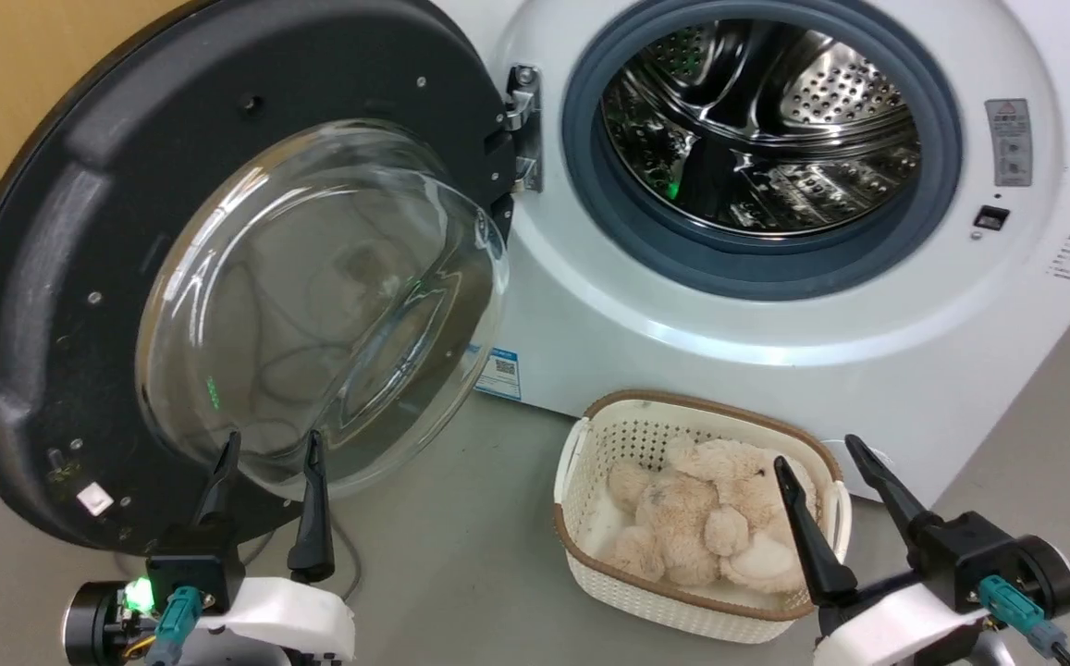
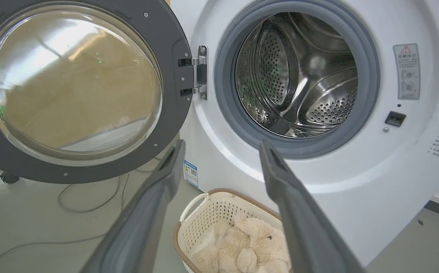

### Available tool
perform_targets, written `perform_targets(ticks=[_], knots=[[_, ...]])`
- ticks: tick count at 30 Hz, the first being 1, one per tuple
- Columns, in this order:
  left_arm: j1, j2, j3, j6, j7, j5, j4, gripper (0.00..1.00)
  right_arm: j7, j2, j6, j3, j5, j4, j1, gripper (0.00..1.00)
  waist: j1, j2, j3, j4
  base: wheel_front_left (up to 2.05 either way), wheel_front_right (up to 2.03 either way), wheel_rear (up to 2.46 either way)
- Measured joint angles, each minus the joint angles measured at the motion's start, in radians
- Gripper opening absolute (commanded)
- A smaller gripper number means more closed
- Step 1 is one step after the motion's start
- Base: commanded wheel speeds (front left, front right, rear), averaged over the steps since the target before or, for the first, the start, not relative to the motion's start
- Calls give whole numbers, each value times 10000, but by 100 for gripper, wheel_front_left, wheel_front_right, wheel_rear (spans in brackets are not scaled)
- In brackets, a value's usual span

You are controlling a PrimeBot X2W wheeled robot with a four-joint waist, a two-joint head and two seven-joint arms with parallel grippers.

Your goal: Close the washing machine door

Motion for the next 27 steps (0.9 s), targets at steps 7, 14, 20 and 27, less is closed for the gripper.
perform_targets(ticks=[7, 14, 20, 27], knots=[[177, 0, 90, 165, -138, -61, -224, 100, -134, 0, 0, 253, 15, 115, -270, 100, 0, 0, 70, 328, 0, 0, 0], [321, -2, 190, 334, -265, -163, -403, 100, -272, -4, 0, 508, 107, 268, -524, 100, 1, 0, 137, 649, -3, -3, -3], [385, -2, 209, 447, -405, -194, -506, 100, -391, -15, 0, 606, 180, 332, -648, 100, 1, 0, 154, 898, -6, -6, -6], [423, -2, 186, 619, -545, -236, -625, 100, -543, -77, 0, 732, 272, 376, -682, 100, 1, 0, 171, 1195, -5, -5, -5]])
